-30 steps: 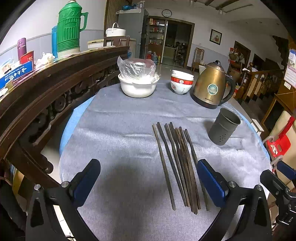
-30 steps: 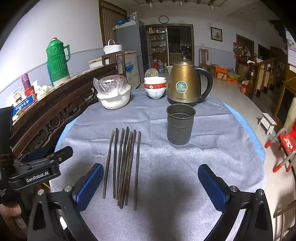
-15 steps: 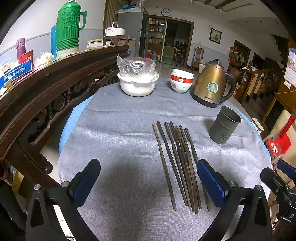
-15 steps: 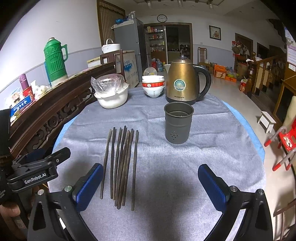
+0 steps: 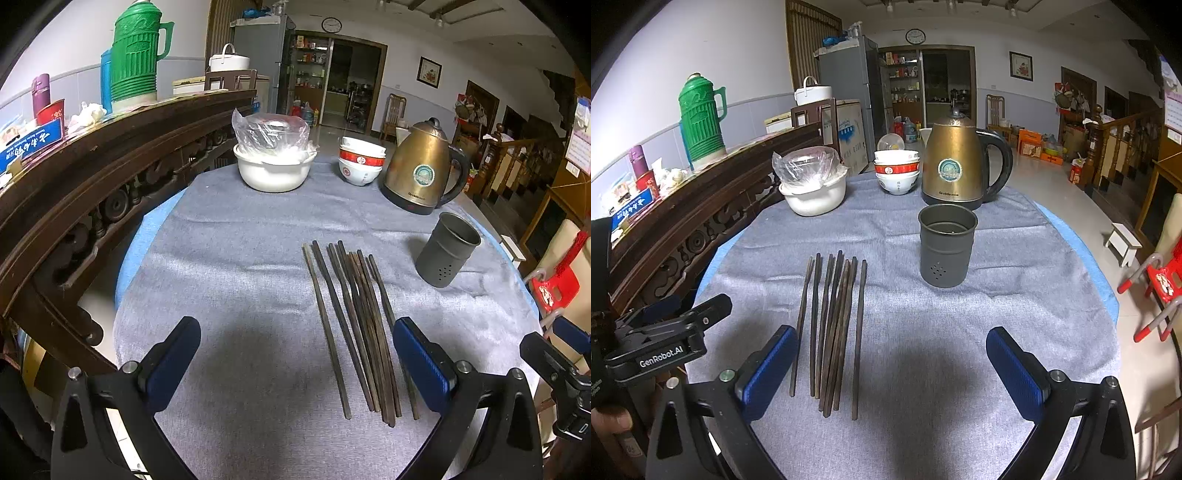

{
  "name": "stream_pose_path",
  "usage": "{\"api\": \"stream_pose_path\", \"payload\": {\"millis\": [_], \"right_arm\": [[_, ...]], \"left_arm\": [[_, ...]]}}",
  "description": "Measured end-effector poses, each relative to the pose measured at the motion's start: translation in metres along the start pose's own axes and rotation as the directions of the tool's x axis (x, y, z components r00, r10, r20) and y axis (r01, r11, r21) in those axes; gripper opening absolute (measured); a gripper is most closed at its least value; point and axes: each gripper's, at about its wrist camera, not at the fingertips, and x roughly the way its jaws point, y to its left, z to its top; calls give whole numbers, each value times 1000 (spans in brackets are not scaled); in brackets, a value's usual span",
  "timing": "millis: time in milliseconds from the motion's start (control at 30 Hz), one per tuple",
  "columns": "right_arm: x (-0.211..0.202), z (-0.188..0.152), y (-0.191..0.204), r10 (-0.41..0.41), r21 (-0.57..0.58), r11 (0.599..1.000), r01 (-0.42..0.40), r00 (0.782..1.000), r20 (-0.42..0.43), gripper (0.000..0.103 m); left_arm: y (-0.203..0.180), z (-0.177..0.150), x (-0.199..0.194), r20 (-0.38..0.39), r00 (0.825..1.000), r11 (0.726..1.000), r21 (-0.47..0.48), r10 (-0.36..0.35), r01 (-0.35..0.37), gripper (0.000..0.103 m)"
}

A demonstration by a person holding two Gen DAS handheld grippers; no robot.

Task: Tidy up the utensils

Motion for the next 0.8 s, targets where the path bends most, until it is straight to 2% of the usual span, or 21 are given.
{"api": "stream_pose_path", "payload": {"millis": [800], "right_arm": [[5,0,3,-2,-6,1000,2,1000,-10,103]], "left_arm": [[-1,-1,0,2,1000,1000,12,-8,8,103]]}}
